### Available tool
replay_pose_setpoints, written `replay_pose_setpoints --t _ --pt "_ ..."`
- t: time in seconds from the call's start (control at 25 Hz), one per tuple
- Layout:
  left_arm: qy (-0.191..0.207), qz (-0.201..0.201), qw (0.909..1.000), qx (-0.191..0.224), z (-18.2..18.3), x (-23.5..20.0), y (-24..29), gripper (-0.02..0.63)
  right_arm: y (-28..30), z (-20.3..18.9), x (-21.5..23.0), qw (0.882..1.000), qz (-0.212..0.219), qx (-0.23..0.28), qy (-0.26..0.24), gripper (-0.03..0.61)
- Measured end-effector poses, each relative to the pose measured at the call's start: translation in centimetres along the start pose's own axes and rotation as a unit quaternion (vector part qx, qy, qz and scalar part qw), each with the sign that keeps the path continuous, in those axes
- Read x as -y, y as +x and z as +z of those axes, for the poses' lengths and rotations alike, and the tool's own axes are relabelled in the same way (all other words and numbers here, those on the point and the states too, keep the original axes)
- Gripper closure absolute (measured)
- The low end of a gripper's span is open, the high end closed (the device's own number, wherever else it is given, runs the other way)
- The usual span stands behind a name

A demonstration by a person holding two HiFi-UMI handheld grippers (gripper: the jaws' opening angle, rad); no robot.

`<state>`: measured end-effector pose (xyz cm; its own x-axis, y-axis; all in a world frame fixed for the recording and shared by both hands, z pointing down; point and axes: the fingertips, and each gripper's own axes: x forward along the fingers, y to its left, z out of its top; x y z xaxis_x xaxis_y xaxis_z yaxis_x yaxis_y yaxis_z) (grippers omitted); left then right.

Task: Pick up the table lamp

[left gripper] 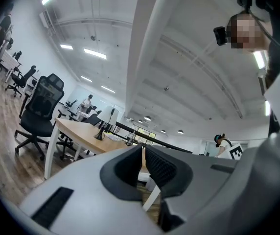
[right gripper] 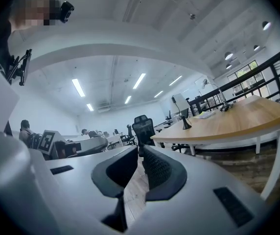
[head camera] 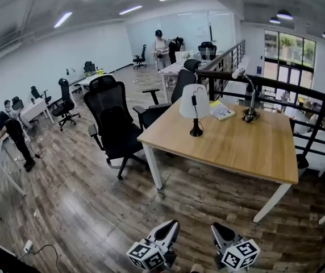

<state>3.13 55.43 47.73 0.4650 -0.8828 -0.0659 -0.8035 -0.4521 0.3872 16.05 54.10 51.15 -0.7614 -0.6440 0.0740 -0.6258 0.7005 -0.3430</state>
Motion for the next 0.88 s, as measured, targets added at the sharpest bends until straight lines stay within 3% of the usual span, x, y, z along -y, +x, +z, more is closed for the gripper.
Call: replay_pose_setpoints --t 0.32,0.68,0.88 --pt "-0.005 0.003 0.9998 0.017 1.6 -2.9 6.4 0.588 5.1 2.9 4.1 1.000 0.015 -0.002 -0.014 0.522" --pt "-0.010 0.000 0.9994 0.032 1.8 -3.5 9.9 0.588 7.2 3.8 6.2 0.999 0.024 0.002 -0.038 0.522" --pt "0.018 0.021 0.9993 0.025 2.2 -5.0 11.3 0.588 8.5 4.3 7.3 0.996 0.026 -0.019 -0.081 0.522"
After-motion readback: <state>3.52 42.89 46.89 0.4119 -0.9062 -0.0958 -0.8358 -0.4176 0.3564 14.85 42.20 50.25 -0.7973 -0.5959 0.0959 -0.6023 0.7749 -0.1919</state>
